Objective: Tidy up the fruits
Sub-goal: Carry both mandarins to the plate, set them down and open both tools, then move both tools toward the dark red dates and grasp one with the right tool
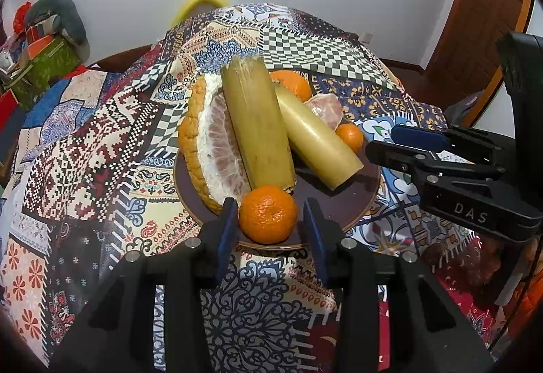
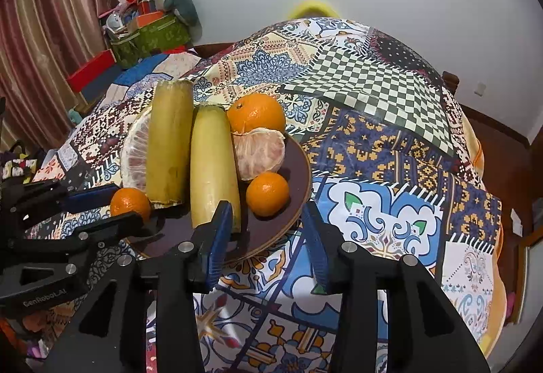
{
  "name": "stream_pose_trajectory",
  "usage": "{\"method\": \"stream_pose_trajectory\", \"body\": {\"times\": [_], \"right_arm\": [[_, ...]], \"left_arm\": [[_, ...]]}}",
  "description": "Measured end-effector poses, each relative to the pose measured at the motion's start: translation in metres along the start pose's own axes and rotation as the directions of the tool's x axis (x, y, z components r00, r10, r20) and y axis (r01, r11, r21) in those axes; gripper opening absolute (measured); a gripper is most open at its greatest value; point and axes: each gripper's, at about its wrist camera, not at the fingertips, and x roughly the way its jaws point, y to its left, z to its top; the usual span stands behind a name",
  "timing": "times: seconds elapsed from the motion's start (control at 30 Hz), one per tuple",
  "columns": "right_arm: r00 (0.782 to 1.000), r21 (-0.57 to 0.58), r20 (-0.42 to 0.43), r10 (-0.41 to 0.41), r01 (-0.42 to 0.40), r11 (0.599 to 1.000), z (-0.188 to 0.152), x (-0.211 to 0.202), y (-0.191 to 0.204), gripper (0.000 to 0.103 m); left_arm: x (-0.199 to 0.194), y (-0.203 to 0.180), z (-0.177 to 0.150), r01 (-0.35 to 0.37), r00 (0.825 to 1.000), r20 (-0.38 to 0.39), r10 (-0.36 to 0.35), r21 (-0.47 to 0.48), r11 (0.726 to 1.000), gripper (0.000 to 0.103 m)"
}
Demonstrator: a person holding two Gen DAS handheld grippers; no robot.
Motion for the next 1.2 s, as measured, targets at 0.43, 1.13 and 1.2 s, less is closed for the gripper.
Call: {"method": "stream_pose_trajectory", "body": {"times": [0.43, 1.13, 1.2], "right_arm": [[0.999, -0.012, 0.047, 0.002, -0.001, 1.0, -0.01, -0.04, 0.012, 0.039], [0.998, -0.011, 0.054, -0.033, 0.034, 0.999, -0.051, -0.087, 0.025, 0.039], [0.999, -0.01, 0.031, -0.039, 0.039, 0.999, -0.058, -0.082, 0.024, 0.039]], "left_arm": [[-0.046, -0.007, -0.005, -0.009, 0.998, 0.061, 0.009, 0.002, 1.0, 0.042], [-0.103, -0.017, -0.036, -0.013, 0.994, 0.108, 0.013, 0.001, 1.0, 0.051], [-0.099, -0.017, -0.04, -0.007, 0.996, 0.093, 0.008, -0.001, 1.0, 0.051]]}}
